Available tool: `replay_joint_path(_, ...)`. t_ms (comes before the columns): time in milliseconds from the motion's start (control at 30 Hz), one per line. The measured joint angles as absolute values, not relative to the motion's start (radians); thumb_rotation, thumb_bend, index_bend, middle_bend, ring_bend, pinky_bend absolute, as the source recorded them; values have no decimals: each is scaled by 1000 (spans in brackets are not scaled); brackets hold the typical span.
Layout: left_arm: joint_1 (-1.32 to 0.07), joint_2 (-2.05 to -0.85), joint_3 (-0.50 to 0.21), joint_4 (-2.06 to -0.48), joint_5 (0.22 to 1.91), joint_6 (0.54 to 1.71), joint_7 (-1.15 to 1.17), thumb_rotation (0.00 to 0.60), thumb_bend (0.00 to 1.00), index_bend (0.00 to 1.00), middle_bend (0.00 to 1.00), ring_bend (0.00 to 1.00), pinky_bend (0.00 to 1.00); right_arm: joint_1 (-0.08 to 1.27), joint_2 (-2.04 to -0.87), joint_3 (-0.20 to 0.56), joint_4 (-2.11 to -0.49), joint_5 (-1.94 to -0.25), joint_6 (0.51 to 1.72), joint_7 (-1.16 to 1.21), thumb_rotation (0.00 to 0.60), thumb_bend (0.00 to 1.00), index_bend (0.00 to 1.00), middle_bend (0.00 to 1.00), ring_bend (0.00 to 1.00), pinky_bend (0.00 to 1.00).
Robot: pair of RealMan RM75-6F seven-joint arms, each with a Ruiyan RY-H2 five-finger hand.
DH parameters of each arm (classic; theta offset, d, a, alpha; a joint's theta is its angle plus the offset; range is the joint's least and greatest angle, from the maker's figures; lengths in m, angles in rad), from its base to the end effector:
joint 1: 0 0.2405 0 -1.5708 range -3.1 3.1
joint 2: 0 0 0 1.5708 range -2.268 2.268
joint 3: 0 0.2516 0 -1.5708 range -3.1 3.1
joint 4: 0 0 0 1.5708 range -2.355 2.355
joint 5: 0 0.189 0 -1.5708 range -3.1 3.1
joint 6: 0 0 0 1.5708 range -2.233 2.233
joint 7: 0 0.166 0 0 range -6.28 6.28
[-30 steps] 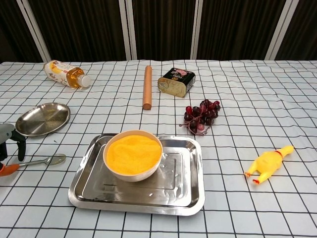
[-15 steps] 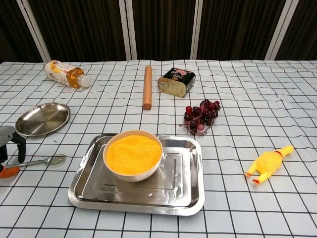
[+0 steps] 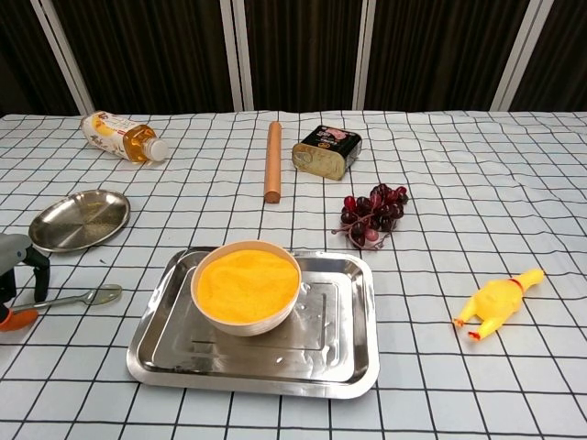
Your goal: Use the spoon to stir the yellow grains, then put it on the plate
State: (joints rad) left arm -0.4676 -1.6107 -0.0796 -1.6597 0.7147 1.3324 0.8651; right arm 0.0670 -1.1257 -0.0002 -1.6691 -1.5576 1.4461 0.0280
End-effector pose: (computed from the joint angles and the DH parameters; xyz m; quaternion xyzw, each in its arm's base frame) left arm -0.2504 0.2657 -0.0023 -0.6586 -0.4525 -0.1512 0.5820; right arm -0.2887 -0.1844 0.1524 0.6075 -0.4327 0.3929 0.5379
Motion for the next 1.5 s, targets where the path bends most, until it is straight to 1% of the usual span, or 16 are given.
replay_joint_path(167, -469, -1612, -79, -1657, 712, 1332, 868, 600, 495, 508, 1000, 1000, 1000, 67, -1126, 0, -1670, -1556, 1446, 28, 600, 317, 0, 0, 0, 0)
replay_joint_path(333, -469, -1612, -79, -1657, 710, 1332, 869, 600, 523, 516, 1000, 1000, 1000, 66, -1125, 0, -1670, -1557, 1446, 27, 600, 317, 0, 0, 0, 0)
replay_joint_path(567, -469, -1608, -77, -1665, 716, 1333, 865, 600, 527, 519, 1000, 1000, 1000, 66, -1126, 0, -1670, -1556, 1446, 27, 600, 317, 0, 0, 0, 0)
replay_joint_path(833, -472, -1588, -69, -1695, 759, 1350, 872, 600, 547, 542, 1000, 1000, 1000, 66, -1125, 0, -1671, -1554, 1445, 30, 600, 317, 0, 0, 0, 0)
replay_joint_path(967, -476, -1570, -65, -1717, 793, 1368, 882, 600, 559, 585, 1000, 1000, 1000, 65, -1125, 0, -1672, -1554, 1445, 30, 600, 317, 0, 0, 0, 0)
replay_joint_path(1167, -486, -1529, -63, -1751, 846, 1401, 914, 600, 578, 686, 1000, 1000, 1000, 65, -1124, -1, -1673, -1555, 1445, 31, 600, 317, 0, 0, 0, 0)
replay_joint_path(1300, -503, -1503, -78, -1775, 863, 1415, 951, 600, 581, 757, 1000, 1000, 1000, 65, -1124, -1, -1675, -1555, 1444, 30, 600, 317, 0, 0, 0, 0)
replay_joint_path(1367, -514, -1496, -88, -1785, 867, 1419, 969, 600, 584, 777, 1000, 1000, 1000, 65, -1124, -1, -1676, -1555, 1443, 29, 600, 317, 0, 0, 0, 0)
replay_joint_path(1500, -549, -1486, -112, -1810, 875, 1425, 1032, 600, 588, 782, 1000, 1000, 1000, 66, -1124, -1, -1677, -1553, 1442, 30, 600, 317, 0, 0, 0, 0)
